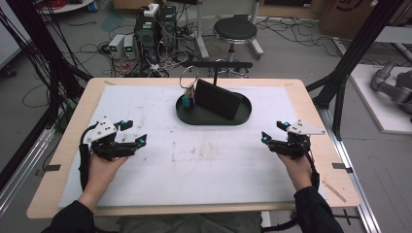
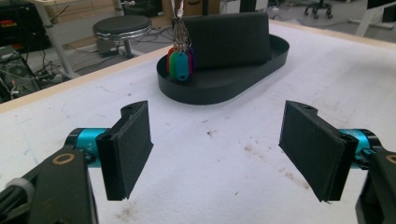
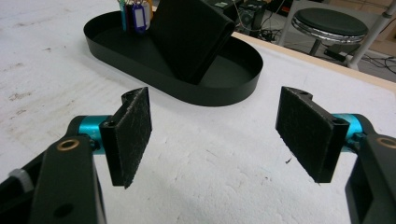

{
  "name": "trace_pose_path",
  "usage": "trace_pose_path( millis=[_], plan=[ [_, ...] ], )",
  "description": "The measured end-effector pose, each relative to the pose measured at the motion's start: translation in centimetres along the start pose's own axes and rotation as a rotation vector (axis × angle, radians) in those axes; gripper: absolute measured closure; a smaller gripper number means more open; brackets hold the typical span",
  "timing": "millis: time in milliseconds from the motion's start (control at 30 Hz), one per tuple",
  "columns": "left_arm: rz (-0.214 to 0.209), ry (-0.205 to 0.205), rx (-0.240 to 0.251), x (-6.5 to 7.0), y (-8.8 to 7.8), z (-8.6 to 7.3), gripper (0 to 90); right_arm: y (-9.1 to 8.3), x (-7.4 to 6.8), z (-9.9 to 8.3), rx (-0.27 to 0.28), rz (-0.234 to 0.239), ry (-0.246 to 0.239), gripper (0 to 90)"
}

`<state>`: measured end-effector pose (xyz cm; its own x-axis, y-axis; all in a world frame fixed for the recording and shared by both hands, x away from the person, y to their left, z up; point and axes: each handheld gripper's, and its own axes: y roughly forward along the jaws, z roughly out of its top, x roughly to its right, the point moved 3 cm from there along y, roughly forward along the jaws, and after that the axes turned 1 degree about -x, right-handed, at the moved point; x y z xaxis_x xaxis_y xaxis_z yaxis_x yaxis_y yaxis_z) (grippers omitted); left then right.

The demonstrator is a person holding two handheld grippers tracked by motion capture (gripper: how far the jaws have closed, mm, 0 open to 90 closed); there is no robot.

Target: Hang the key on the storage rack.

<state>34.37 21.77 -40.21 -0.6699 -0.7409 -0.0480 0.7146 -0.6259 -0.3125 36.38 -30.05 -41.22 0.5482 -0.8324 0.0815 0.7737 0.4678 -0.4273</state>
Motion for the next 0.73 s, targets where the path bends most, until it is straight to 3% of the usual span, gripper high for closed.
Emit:
trace_pose_path(
  millis=[133, 733],
  plan=[
    [0.019, 0.037, 0.001, 0.13, -0.23, 0.16, 24.8, 0.23, -0.16, -0.01, -0.008, -0.003, -0.004, 27.3],
    [0.006, 0.016, -0.003, 0.06, 0.49, 0.3, 25.0, -0.18, 0.19, -0.37, -0.003, -0.014, 0.001, 27.2]
  ],
)
